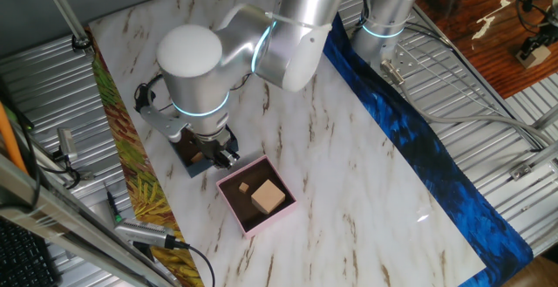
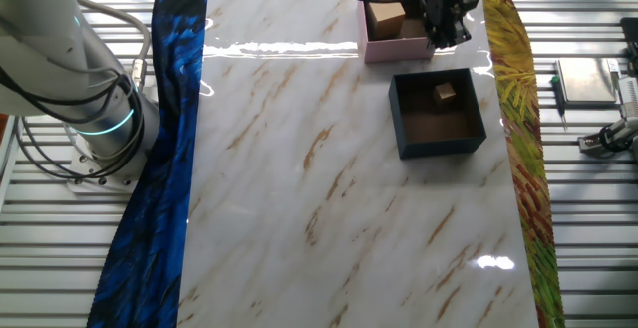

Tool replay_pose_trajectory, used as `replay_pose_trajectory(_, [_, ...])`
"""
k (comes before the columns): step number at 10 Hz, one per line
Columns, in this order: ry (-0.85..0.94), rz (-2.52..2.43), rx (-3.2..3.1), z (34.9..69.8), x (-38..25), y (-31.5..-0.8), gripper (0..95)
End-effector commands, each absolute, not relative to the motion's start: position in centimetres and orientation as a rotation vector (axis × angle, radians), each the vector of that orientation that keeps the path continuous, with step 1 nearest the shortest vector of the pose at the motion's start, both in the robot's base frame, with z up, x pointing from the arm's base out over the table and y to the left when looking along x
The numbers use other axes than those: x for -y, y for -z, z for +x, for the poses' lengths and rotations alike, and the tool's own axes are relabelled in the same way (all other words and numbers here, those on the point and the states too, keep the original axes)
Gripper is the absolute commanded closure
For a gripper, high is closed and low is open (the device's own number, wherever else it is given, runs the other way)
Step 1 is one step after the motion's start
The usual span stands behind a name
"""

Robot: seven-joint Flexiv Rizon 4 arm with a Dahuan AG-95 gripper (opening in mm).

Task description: Move an object from one box to another

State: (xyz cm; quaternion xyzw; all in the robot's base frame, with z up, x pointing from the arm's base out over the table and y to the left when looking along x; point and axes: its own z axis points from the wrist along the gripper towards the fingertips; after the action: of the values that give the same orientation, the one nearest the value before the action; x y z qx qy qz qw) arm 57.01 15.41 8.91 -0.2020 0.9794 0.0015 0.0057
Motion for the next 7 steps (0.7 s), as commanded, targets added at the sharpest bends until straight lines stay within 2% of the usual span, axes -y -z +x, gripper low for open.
replay_pose_trajectory(1, [0.02, -0.556, -3.087, 57.11, -15.46, -8.89, 95.0])
replay_pose_trajectory(7, [0.016, -0.431, -3.108, 57.11, -15.46, -8.89, 95.0])
